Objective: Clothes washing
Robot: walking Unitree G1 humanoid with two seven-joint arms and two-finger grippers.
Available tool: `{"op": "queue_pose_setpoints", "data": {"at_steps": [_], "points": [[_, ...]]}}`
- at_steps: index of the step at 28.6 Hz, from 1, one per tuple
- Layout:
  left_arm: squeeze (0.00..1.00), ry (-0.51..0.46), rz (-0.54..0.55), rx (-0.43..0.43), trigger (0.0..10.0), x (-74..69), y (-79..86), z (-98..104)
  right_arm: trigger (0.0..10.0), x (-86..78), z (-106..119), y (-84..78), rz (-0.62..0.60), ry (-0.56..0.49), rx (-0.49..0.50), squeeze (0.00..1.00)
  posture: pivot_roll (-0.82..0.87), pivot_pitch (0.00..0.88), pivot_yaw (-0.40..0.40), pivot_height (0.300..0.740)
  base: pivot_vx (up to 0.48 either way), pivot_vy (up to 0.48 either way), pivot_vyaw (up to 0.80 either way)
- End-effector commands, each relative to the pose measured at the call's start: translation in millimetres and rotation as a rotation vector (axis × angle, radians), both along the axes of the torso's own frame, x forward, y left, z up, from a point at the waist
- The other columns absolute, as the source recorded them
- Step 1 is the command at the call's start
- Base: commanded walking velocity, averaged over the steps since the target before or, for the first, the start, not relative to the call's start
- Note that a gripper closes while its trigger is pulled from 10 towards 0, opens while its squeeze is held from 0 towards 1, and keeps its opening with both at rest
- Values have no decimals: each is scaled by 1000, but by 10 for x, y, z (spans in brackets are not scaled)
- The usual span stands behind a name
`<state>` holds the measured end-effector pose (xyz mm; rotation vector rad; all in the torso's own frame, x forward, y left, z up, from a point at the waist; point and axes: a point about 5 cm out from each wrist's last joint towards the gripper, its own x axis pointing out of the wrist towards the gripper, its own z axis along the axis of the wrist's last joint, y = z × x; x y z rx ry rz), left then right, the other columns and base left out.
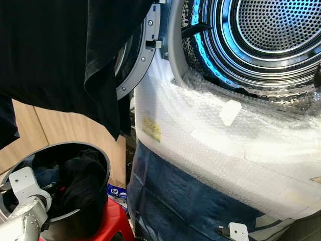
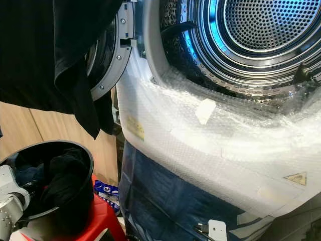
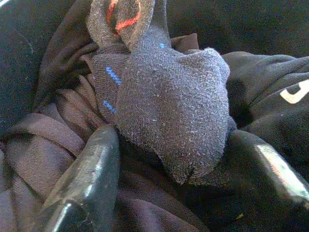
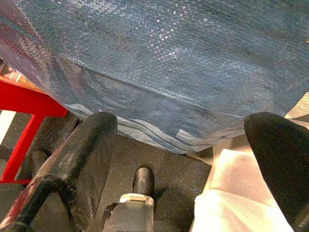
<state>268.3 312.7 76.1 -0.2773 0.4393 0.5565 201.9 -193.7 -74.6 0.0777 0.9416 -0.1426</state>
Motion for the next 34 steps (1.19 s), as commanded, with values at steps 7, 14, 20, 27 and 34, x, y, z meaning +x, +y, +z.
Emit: {"op": "queue_pose_setpoints", "data": {"at_steps": [7, 14, 20, 27, 34], "points": [[0, 10, 10, 32, 0, 11, -17, -21, 10000, 16, 12, -36, -19, 4, -13, 0, 69, 0, -127, 740, 0, 0, 0], [0, -4, 0, 35, 0, 22, -72, -22, 10000, 30, 23, -65, -24, 3, -25, 0, 85, 0, -134, 740, 0, 0, 0], [0, -9, 8, 44, 0, -3, -65, -40, 10000, 30, 21, -60, -10, 10, -26, 0, 147, 0, -160, 740, 0, 0, 0], [0, -27, 15, 52, 0, -72, -126, -45, 10000, 63, 51, -128, 21, 10, -49, 0, 195, 0, -204, 740, 0, 0, 0], [0, -27, 26, 58, 0, -122, -120, -61, 10000, 110, 82, -148, 31, 1, -57, 0, 212, 0, -219, 740, 0, 0, 0]]}}
